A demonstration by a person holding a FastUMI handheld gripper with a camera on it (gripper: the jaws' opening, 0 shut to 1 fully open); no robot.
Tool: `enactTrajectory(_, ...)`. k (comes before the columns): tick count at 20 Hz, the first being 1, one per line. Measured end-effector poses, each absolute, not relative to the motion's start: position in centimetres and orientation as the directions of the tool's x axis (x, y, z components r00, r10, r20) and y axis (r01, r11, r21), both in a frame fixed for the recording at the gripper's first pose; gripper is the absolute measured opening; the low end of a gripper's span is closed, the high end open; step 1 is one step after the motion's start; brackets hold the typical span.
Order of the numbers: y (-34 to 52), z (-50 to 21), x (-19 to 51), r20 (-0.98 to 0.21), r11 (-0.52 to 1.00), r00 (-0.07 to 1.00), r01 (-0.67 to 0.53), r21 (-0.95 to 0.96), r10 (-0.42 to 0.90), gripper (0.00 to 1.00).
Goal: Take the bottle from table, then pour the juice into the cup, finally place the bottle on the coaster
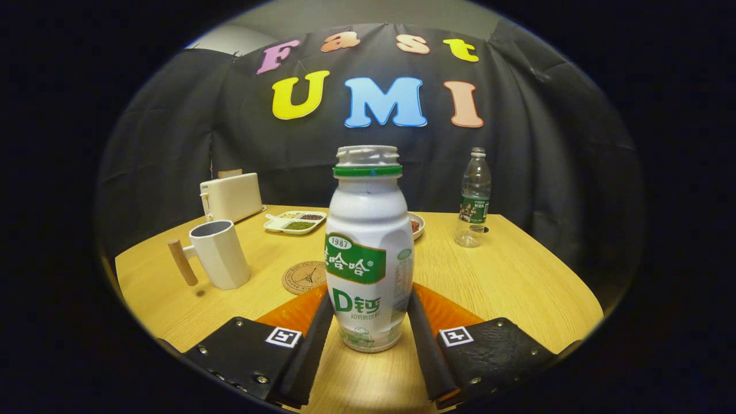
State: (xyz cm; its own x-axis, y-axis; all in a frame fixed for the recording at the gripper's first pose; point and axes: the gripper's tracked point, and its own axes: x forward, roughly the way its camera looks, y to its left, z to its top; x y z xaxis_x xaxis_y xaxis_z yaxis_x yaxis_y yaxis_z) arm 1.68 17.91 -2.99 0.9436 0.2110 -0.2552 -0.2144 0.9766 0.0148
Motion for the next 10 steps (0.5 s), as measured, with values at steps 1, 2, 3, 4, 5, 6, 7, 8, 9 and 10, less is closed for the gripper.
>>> enactTrajectory(1, 17.95, -2.82, 1.45, -0.261, 0.977, 0.943, -0.211, 0.011, 0.207, 0.72)
enactTrajectory(2, 17.91, -3.24, 1.58, -0.265, 0.978, 0.943, -0.208, 0.005, 0.202, 0.69)
enactTrajectory(3, 17.86, -3.14, 1.55, -0.262, 0.978, 0.944, -0.206, -0.002, 0.199, 0.69)
enactTrajectory(4, 17.86, -3.09, 1.59, -0.267, 0.979, 0.944, -0.205, -0.012, 0.194, 0.69)
enactTrajectory(5, 17.68, -3.00, 1.50, -0.263, 0.982, 0.948, -0.189, -0.018, 0.178, 0.69)
enactTrajectory(6, 17.84, -3.01, 1.57, -0.266, 0.982, 0.949, -0.184, -0.031, 0.169, 0.63)
enactTrajectory(7, 17.88, -2.97, 1.60, -0.266, 0.982, 0.949, -0.185, -0.041, 0.168, 0.63)
enactTrajectory(8, 17.76, -3.04, 1.66, -0.272, 0.981, 0.949, -0.183, -0.059, 0.161, 0.63)
enactTrajectory(9, 17.75, -2.81, 1.70, -0.276, 0.980, 0.949, -0.181, -0.087, 0.151, 0.63)
enactTrajectory(10, 17.83, -2.78, 1.75, -0.279, 0.977, 0.950, -0.177, -0.119, 0.138, 0.63)
